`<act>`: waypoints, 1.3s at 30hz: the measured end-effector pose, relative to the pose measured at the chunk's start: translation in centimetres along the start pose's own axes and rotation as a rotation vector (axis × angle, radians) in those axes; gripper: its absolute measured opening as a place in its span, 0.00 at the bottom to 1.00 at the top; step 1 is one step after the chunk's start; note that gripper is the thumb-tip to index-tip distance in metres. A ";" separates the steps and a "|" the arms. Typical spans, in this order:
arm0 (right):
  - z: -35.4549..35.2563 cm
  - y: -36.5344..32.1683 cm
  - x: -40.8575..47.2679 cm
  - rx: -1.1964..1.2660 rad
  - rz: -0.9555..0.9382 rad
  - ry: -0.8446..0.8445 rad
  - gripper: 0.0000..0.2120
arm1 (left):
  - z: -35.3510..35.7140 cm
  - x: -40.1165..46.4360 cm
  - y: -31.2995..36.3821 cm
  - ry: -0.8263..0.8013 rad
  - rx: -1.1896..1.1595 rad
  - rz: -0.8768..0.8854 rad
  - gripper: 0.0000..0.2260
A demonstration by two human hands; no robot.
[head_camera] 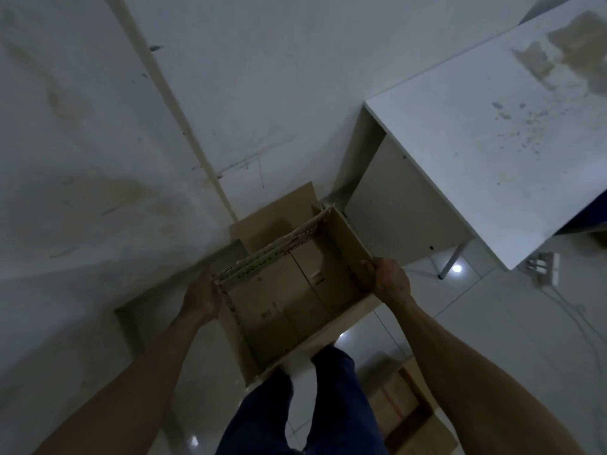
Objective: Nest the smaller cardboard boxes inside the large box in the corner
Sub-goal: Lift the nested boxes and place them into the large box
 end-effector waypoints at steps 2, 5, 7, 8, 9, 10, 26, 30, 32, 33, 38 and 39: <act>-0.1 -0.6 1.7 -0.014 -0.021 -0.024 0.23 | -0.1 0.5 0.2 0.007 -0.002 -0.026 0.10; -0.4 -1.6 4.1 -0.035 -0.066 -0.061 0.23 | 0.0 1.0 0.5 0.021 0.005 -0.081 0.06; -0.6 -1.8 5.4 -0.047 -0.080 -0.087 0.23 | 0.1 1.2 1.1 0.041 0.006 -0.121 0.04; -0.7 -1.8 5.9 -0.055 -0.082 -0.099 0.23 | 0.1 1.4 1.5 0.062 0.014 -0.135 0.07; -0.8 -1.7 6.6 -0.065 -0.083 -0.107 0.22 | 0.1 1.7 1.9 0.078 0.019 -0.141 0.10; -0.9 -1.6 7.3 -0.071 -0.083 -0.111 0.22 | 0.2 1.9 2.2 0.082 0.015 -0.150 0.11; 11.5 2.5 16.9 -0.087 -0.125 -0.096 0.23 | 8.5 10.2 -3.0 0.040 0.018 -0.152 0.14; 13.4 4.2 20.1 -0.095 -0.155 -0.048 0.22 | 11.4 14.4 -3.7 0.035 -0.016 -0.145 0.11; 13.7 5.5 21.3 -0.089 -0.154 -0.037 0.21 | 12.6 16.0 -3.4 0.049 0.000 -0.140 0.04; 13.9 6.2 21.8 -0.086 -0.145 -0.052 0.21 | 12.8 16.5 -2.8 0.067 0.010 -0.121 0.03; 13.6 8.7 23.2 -0.065 -0.100 -0.094 0.21 | 13.8 19.0 1.3 0.005 0.060 0.048 0.14; 13.2 9.0 23.4 -0.070 -0.096 -0.080 0.20 | 13.8 19.5 2.1 -0.013 0.058 0.062 0.13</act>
Point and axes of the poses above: each hand's wrist, its own x-axis towards the middle knuckle, its own z-axis out of the palm, y = z × x, the point moved 9 cm from there along x, towards the middle knuckle, and after that the axes turned 1 degree about -x, right-handed, at the moved point
